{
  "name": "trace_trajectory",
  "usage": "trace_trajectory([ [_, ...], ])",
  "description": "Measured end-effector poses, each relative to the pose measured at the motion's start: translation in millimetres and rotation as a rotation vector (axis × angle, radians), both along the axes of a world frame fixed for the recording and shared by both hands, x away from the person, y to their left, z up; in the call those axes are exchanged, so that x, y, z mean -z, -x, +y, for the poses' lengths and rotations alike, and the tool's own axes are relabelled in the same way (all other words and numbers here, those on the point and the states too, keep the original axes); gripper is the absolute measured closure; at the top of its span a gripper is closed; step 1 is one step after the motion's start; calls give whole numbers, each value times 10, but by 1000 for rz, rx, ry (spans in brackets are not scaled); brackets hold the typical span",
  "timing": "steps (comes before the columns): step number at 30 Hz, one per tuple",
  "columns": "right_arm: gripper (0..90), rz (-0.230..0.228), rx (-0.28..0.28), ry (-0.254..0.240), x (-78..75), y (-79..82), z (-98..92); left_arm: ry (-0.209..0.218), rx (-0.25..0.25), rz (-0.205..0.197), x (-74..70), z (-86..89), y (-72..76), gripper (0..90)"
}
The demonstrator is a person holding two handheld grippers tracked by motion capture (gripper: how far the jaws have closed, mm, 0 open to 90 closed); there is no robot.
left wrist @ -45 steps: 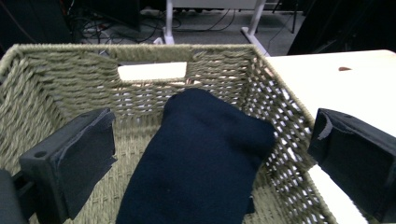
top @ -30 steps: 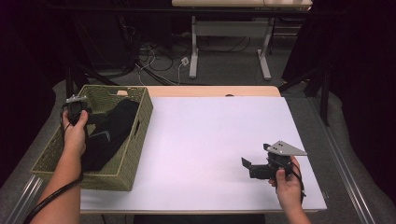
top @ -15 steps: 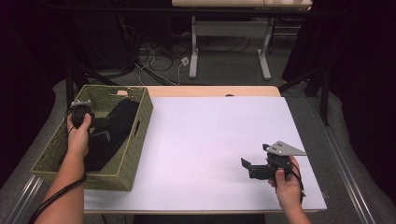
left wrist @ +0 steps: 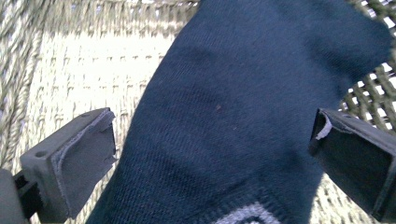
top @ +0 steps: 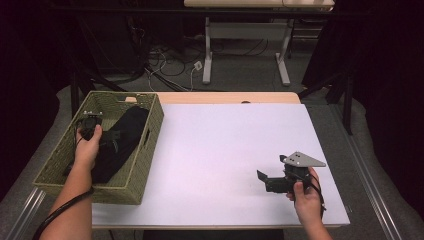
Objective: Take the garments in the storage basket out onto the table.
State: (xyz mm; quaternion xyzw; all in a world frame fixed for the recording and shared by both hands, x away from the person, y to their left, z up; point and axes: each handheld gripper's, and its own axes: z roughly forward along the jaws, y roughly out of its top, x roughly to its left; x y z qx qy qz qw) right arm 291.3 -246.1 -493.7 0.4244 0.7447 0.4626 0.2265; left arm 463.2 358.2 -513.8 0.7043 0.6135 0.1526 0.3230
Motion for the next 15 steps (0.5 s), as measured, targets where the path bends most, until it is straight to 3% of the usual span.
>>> trace_trajectory([
  [9, 35, 5, -9, 6, 10, -3, 14, -10, 22, 59, 50, -6, -16, 6],
  [15, 36, 6, -16, 8, 19, -7, 22, -16, 27, 76, 84, -23, -28, 5],
])
